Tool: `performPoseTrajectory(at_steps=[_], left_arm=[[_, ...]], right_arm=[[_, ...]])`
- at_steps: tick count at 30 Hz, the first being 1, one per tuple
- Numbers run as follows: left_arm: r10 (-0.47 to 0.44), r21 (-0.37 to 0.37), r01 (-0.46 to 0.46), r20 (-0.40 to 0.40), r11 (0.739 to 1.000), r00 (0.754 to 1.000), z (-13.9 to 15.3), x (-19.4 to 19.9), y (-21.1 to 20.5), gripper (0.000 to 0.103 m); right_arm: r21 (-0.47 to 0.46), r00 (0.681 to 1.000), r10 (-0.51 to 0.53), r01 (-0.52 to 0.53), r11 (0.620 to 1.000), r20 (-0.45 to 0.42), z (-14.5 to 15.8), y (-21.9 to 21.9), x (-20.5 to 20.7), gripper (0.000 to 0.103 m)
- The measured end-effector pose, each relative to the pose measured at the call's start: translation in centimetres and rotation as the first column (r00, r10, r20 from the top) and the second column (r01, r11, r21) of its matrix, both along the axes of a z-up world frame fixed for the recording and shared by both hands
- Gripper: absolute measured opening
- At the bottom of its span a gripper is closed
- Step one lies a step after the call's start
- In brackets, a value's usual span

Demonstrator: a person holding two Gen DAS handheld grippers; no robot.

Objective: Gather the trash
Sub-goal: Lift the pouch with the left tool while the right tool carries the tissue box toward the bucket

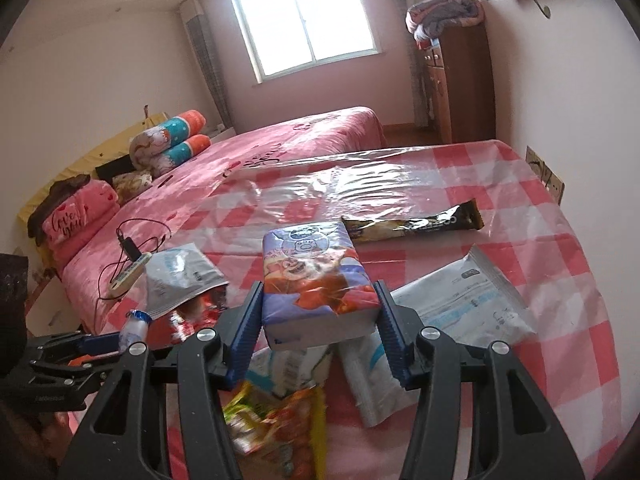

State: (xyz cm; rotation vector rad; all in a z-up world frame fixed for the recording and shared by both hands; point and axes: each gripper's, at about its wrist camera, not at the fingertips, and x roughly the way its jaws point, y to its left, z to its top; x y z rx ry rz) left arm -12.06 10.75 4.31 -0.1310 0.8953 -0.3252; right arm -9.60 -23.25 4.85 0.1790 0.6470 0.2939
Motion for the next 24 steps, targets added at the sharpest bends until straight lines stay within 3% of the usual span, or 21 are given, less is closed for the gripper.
performPoseTrajectory(at_steps=[16,24], left_arm=[[0.092,-0.038,-0.092,-0.018,0.995,0.996,-1.3,-3.3,6.9,0.06],[0.189,-0.014,-0.19,-0.021,0.982,0.982,-1.8,-5.3,11.8,0.06]], right_arm=[[-0.01,0.983,0.18,-0.181,0.983,-0.042,0.0,7.3,-3.7,0.055],[-0.005,0.933,0.35,-0.351,0.936,-0.083,-0.3,13.9,-5.3,0.055]])
